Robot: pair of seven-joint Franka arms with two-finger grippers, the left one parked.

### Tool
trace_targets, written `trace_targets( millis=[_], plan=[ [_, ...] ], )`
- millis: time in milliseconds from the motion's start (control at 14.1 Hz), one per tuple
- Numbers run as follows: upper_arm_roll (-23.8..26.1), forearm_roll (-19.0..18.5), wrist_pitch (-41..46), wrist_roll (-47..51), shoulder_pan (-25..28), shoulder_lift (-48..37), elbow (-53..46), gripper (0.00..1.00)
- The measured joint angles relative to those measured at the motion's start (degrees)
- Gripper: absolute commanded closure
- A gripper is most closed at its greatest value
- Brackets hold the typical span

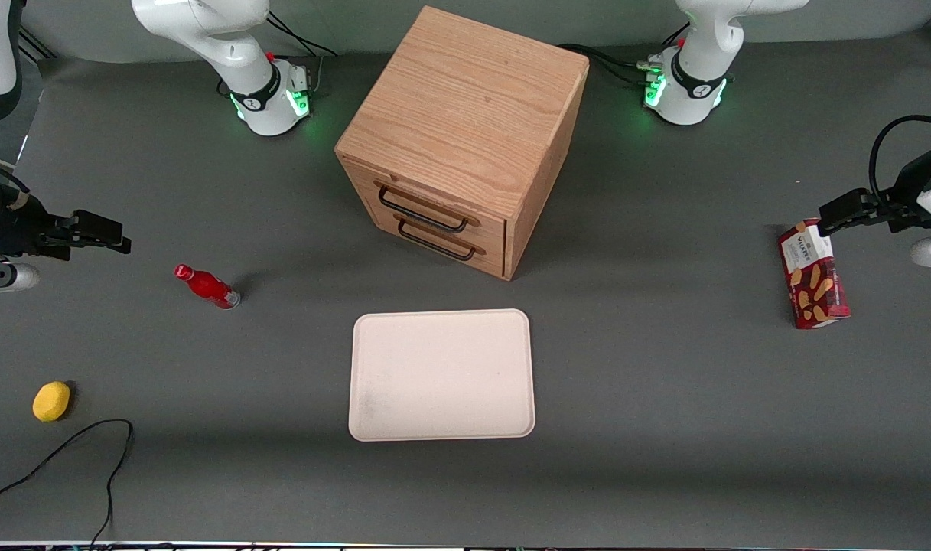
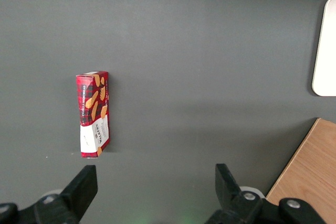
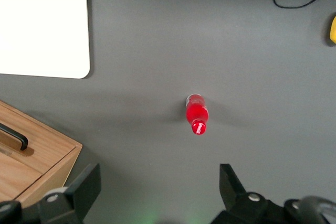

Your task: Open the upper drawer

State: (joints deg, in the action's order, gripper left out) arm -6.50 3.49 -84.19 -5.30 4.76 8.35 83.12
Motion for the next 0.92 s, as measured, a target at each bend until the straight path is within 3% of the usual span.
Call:
trace_targets(
  millis=[212, 919],
  plan=[
    [0.5, 0.2, 1.5, 0.0, 0.9, 0.0, -0.8, 0.0],
    [1.2, 0.5, 1.8, 0.0, 13.8, 3.3, -2.6, 0.0]
  ],
)
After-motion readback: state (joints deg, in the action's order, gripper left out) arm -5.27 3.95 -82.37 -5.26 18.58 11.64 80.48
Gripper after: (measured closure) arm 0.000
